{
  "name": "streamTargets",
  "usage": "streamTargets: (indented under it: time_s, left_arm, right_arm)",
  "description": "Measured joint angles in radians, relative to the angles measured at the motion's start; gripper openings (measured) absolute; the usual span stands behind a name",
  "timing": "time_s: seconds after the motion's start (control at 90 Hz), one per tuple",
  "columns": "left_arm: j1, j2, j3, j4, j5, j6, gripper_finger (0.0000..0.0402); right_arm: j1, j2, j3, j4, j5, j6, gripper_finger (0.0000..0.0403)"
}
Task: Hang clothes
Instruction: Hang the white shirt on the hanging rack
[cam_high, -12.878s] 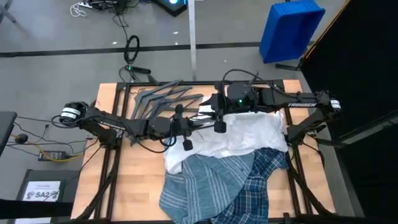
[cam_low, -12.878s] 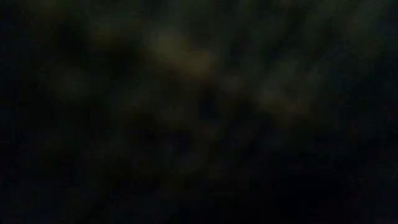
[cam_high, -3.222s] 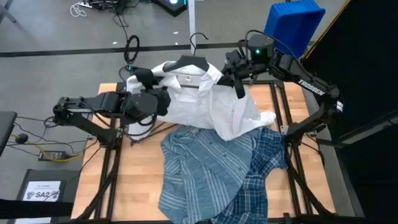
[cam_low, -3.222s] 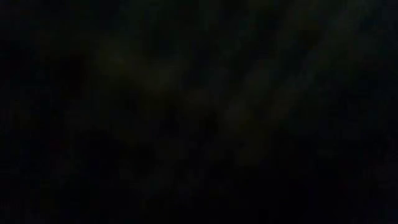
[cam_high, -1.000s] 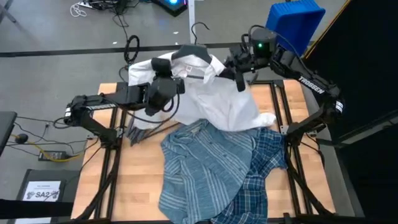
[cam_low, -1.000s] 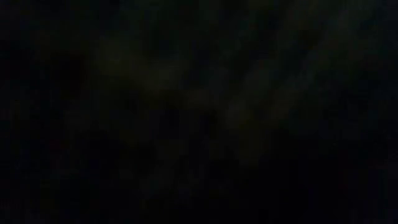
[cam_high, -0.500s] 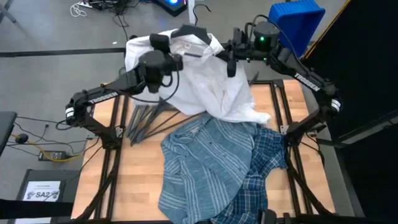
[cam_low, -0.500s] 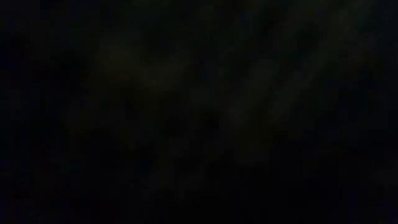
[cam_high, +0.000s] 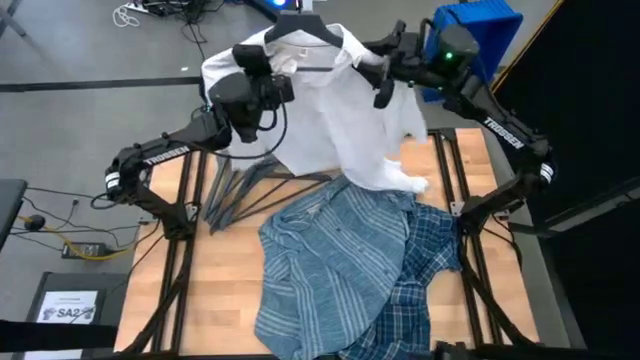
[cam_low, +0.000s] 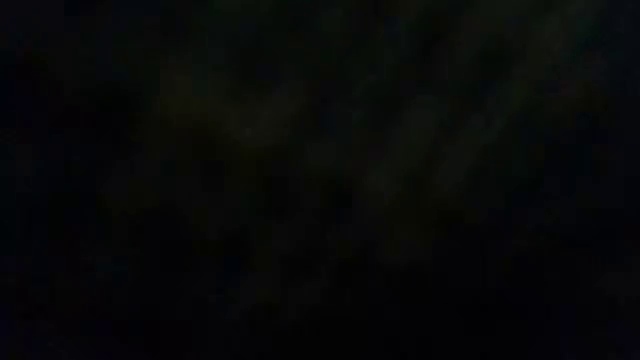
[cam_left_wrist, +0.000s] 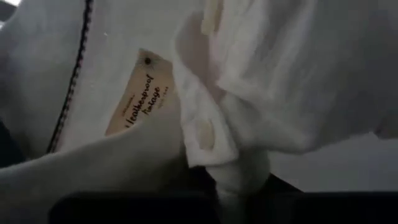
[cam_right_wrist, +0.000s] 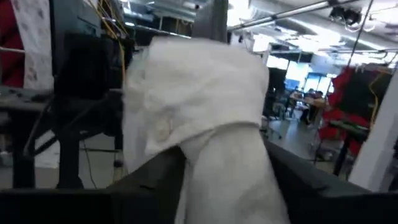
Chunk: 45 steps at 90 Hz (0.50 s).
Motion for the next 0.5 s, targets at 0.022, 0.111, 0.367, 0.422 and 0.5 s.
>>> streamTargets:
  time_s: [0.022, 0.111, 0.367, 0.422, 0.5]
  left_arm:
    - [0.0, 0.0, 0.0, 0.009, 0.003, -0.003, 0.0003]
    - [0.015, -0.004, 0.005, 0.032, 0.032, -0.019, 0.0004]
    - [0.065, -0.005, 0.006, 0.035, 0.082, -0.018, 0.0002]
    - [0.083, -0.005, 0.006, 0.029, 0.105, -0.019, 0.0002]
    - [0.107, -0.004, 0.005, 0.026, 0.125, -0.021, 0.0001]
  right_arm:
    - [-0.001, -0.01, 0.0, 0.003, -0.001, 0.0, 0.0192]
    - [-0.005, -0.043, 0.002, 0.016, 0.002, 0.0, 0.021]
    - [-0.011, -0.086, -0.001, 0.011, 0.019, -0.005, 0.0232]
    - [-0.011, -0.091, 0.0, 0.007, 0.018, -0.006, 0.0233]
    - [-0.008, -0.087, 0.0, -0.013, 0.01, -0.008, 0.0234]
